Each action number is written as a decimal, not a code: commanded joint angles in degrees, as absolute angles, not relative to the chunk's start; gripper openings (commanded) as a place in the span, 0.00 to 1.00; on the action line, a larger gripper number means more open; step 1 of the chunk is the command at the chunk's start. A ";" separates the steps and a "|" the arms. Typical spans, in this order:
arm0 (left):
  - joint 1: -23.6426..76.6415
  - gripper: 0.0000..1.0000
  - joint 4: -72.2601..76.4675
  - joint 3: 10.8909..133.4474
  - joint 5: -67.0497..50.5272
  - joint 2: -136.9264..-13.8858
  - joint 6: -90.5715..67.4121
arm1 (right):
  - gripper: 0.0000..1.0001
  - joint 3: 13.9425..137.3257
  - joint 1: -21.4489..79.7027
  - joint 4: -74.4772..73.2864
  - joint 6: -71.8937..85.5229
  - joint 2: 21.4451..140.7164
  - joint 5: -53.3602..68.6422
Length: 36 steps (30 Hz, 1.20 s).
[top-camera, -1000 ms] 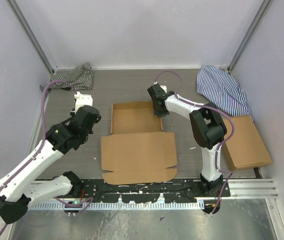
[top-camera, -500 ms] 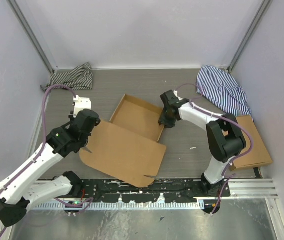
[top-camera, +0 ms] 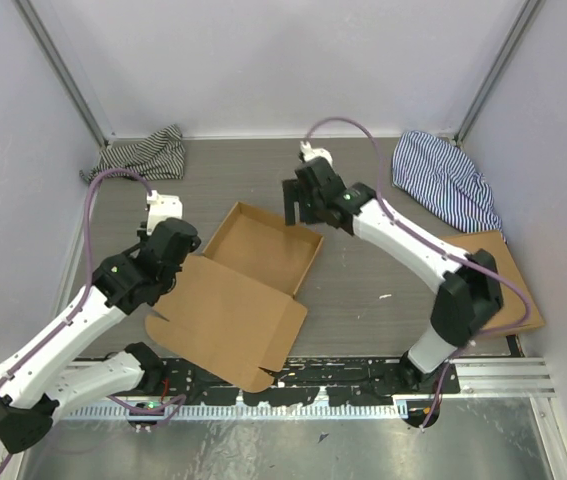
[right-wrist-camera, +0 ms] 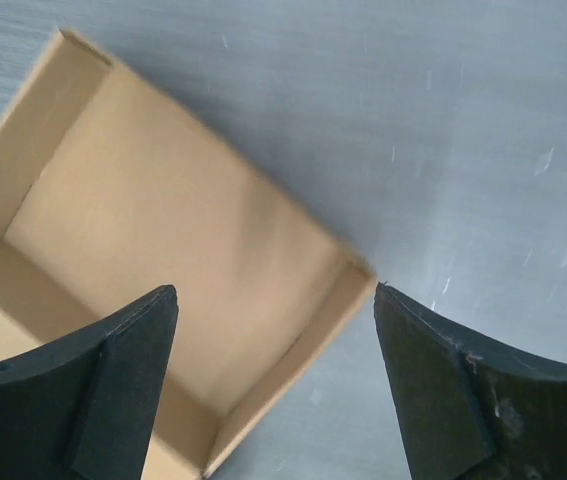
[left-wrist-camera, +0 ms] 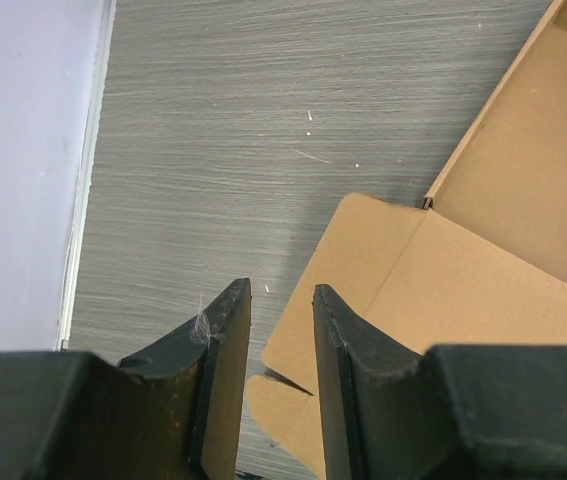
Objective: Fold the paper box
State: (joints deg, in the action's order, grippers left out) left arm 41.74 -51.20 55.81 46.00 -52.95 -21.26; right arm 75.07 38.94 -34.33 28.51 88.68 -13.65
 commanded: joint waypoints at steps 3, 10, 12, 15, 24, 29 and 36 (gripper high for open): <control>41.61 0.39 -50.19 54.89 47.00 -51.38 -21.39 | 0.81 97.98 37.90 -33.09 -3.96 108.97 -6.50; 41.60 0.39 -51.00 53.67 48.08 -49.94 -21.05 | 0.79 108.39 37.81 -33.88 -6.76 119.87 0.64; 41.57 0.39 -50.84 53.35 48.15 -49.63 -20.86 | 0.79 108.98 37.82 -33.88 -7.23 120.99 1.53; 41.59 0.39 -50.65 53.20 48.25 -49.36 -20.66 | 0.79 109.45 37.83 -34.23 -7.89 122.66 3.61; 41.66 0.39 -50.80 53.04 48.25 -49.66 -20.57 | 0.72 110.51 37.86 -33.47 -4.87 128.96 4.09; 41.62 0.39 -50.80 53.08 47.67 -49.64 -20.57 | 0.59 109.46 37.80 -32.61 -1.94 130.29 -0.72; 41.60 0.40 -49.87 52.98 46.40 -49.12 -20.52 | 0.34 99.18 31.29 -32.87 13.07 121.64 -4.11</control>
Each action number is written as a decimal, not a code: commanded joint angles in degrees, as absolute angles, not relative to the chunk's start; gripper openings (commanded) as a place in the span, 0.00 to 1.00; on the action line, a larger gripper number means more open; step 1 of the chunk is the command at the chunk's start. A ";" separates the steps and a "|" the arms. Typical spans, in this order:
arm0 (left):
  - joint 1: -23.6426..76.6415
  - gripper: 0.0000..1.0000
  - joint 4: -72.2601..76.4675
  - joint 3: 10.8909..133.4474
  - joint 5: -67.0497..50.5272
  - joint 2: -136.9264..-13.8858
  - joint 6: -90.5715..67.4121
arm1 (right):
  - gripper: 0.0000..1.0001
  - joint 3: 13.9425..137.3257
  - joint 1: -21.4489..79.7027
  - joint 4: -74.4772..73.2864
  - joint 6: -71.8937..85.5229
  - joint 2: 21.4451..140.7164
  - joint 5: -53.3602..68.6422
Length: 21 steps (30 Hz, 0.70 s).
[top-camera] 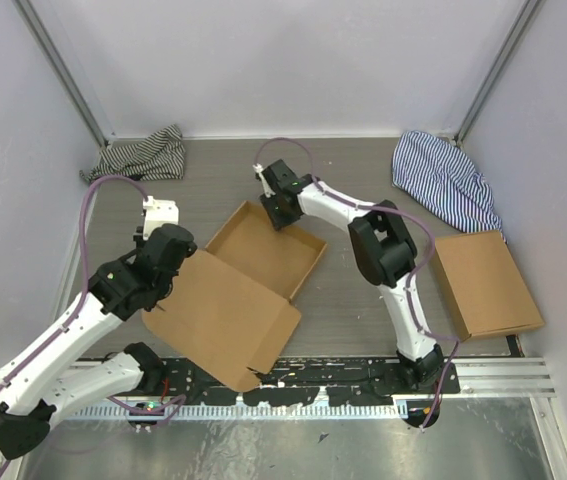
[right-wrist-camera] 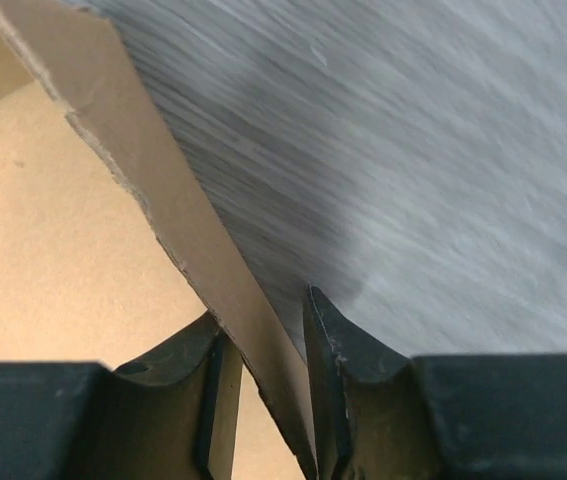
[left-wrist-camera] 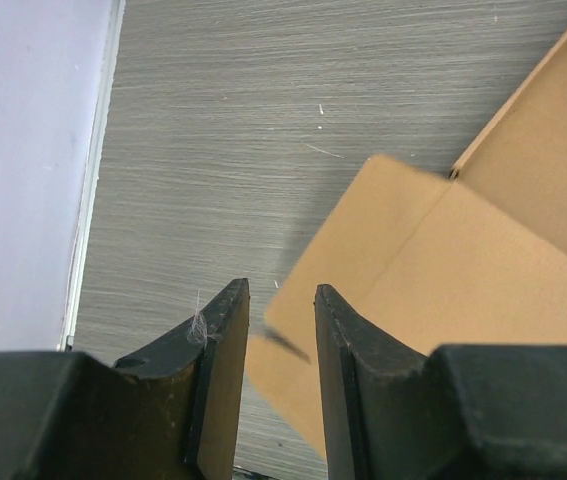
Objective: Fold the paper box
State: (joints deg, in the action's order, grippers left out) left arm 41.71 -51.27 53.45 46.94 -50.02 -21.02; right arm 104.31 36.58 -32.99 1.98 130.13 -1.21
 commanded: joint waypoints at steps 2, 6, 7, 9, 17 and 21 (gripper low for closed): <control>41.61 0.40 -49.69 53.23 46.10 -49.30 -20.39 | 0.31 91.67 27.58 -32.41 19.49 115.95 -3.41; 41.57 0.40 -49.27 53.80 45.73 -49.94 -20.35 | 0.28 77.51 23.55 -28.78 29.18 104.70 -3.02; 41.62 0.40 -49.18 53.93 45.81 -50.07 -20.31 | 0.31 74.90 23.55 -28.68 30.78 102.15 -2.95; 41.57 0.40 -48.73 54.14 45.73 -50.31 -20.09 | 0.39 69.89 24.00 -28.35 35.90 97.23 -0.46; 41.61 0.40 -47.96 54.42 45.08 -51.36 -19.86 | 0.59 64.93 39.55 -20.76 37.18 84.29 18.32; 41.63 0.40 -48.00 54.72 43.98 -51.77 -20.31 | 0.59 75.16 36.51 -31.05 24.99 85.68 -3.69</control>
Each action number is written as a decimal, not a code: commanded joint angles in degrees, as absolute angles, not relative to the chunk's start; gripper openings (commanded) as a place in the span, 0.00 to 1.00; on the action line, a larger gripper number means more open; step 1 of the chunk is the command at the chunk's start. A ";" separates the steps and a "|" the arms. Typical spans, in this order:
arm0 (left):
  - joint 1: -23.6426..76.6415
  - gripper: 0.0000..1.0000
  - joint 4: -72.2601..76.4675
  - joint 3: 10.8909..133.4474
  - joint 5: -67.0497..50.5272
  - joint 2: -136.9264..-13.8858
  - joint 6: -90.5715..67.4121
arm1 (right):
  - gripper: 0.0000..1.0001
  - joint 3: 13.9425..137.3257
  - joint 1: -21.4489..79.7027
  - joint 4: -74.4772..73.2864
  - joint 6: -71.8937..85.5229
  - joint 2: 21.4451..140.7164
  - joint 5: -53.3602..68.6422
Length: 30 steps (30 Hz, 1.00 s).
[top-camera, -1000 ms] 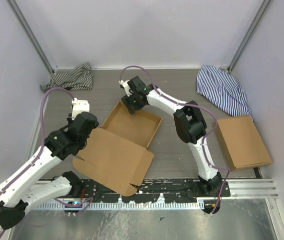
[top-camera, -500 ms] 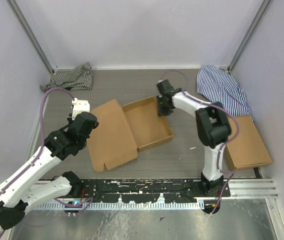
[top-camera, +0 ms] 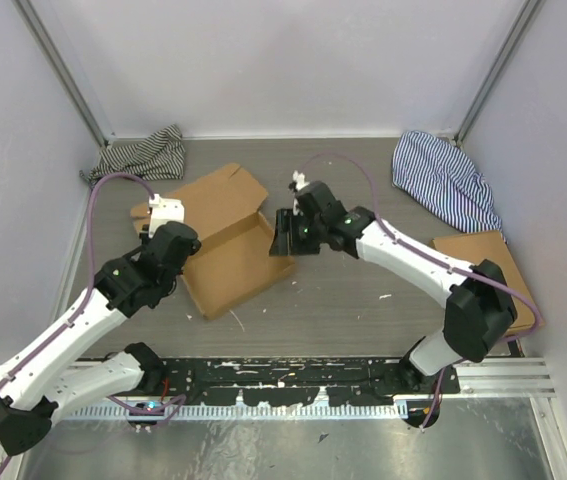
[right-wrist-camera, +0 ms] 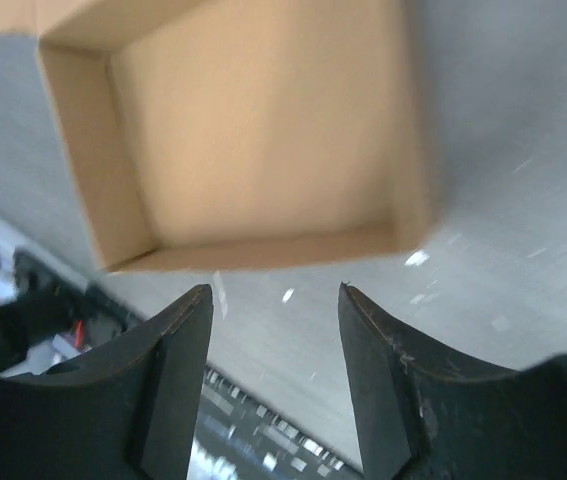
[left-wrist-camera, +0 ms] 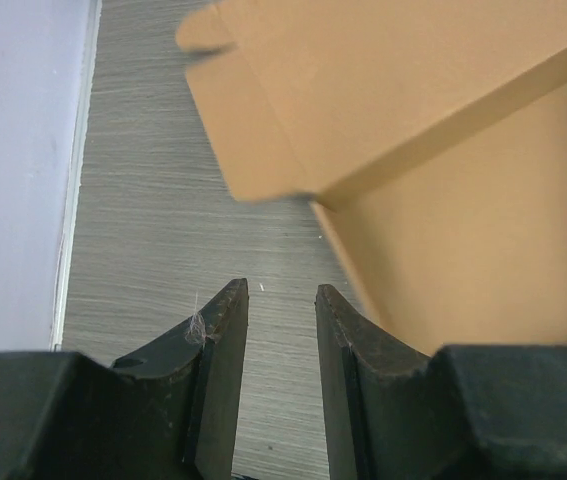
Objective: Fold the paper box
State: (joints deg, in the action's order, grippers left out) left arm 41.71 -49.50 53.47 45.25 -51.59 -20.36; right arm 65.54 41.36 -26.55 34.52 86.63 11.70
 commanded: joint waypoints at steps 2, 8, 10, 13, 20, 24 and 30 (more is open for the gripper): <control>41.65 0.40 -48.43 54.71 43.64 -51.63 -20.96 | 0.57 79.66 32.34 -32.76 21.69 88.50 -6.32; 41.58 0.41 -48.88 53.97 43.65 -50.70 -23.17 | 0.57 89.67 28.48 -32.05 15.05 101.90 7.49; 41.60 0.42 -49.24 53.91 43.60 -50.94 -23.99 | 0.57 90.67 32.03 -31.88 14.90 105.08 8.33; 41.66 0.42 -50.14 54.02 43.23 -51.68 -25.49 | 0.57 91.26 39.17 -31.79 16.69 108.09 4.08; 41.62 0.42 -50.24 53.81 42.62 -52.52 -26.81 | 0.56 88.13 44.22 -31.69 29.18 110.36 -4.44; 41.60 0.42 -49.80 53.40 42.55 -51.88 -26.46 | 0.56 84.96 44.75 -29.72 30.99 109.53 -3.14; 41.59 0.42 -49.23 53.44 42.41 -52.30 -26.58 | 0.47 85.28 46.14 -29.88 30.95 112.93 -3.29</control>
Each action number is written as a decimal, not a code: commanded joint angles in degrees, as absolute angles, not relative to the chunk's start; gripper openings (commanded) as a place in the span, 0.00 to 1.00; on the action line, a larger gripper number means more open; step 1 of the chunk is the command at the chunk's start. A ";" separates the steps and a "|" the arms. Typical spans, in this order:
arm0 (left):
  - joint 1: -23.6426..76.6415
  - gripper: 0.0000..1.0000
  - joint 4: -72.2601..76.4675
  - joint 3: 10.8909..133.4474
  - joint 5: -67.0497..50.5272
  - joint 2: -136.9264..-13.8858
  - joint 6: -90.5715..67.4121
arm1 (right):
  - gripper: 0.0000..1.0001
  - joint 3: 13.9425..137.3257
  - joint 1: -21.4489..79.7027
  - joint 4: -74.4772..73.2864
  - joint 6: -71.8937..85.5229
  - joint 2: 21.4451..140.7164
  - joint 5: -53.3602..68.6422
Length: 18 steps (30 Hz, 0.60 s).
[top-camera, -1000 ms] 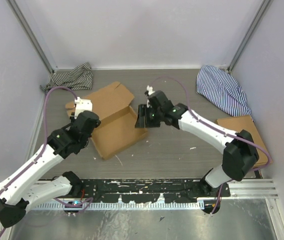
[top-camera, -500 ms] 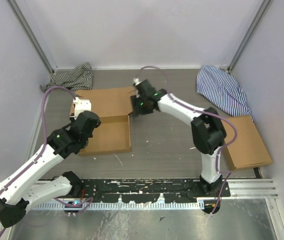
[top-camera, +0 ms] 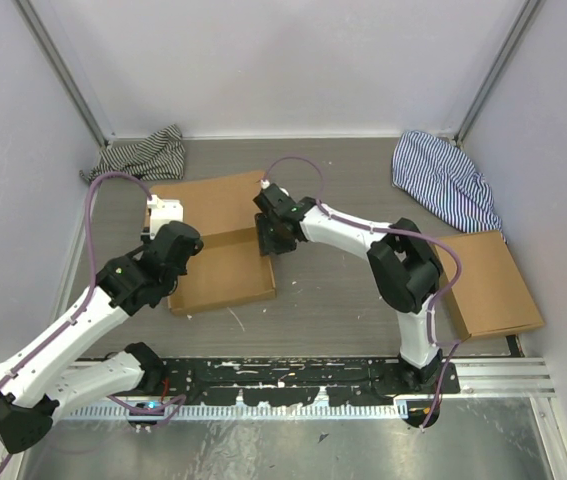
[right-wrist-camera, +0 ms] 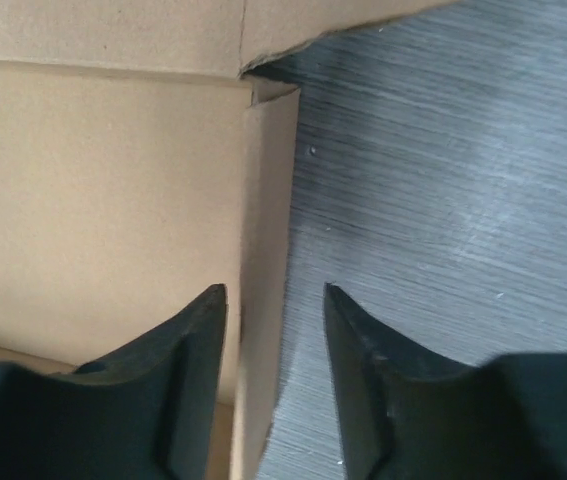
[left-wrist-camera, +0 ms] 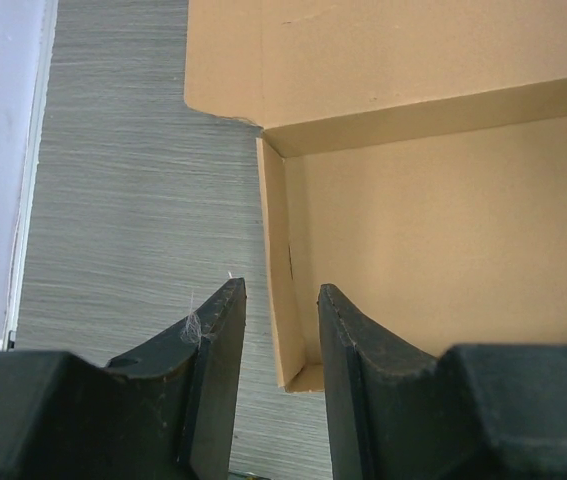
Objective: Fold the paper box
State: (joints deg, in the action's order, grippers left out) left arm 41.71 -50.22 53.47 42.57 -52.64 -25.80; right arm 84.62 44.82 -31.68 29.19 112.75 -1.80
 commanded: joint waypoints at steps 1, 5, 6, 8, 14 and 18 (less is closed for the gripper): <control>41.64 0.43 -49.18 53.51 42.23 -52.56 -26.73 | 0.36 85.45 46.14 -29.63 31.08 113.45 -3.40; 41.65 0.45 -48.69 54.31 39.71 -54.68 -29.13 | 0.09 85.93 46.12 -30.09 32.55 113.99 -7.12; 41.64 0.45 -48.54 54.52 38.91 -55.46 -30.14 | 0.06 85.66 45.94 -30.37 33.17 113.45 -8.78; 41.61 0.45 -47.63 54.94 37.68 -57.47 -31.54 | 0.05 84.08 45.33 -30.50 34.18 111.13 -11.60; 40.78 0.50 -44.08 58.06 36.01 -65.30 -33.78 | 0.04 76.00 42.20 -31.14 32.67 104.01 -18.52; 36.97 0.53 -41.54 62.10 32.42 -70.62 -33.13 | 0.07 69.65 41.91 -31.90 30.75 99.73 -20.38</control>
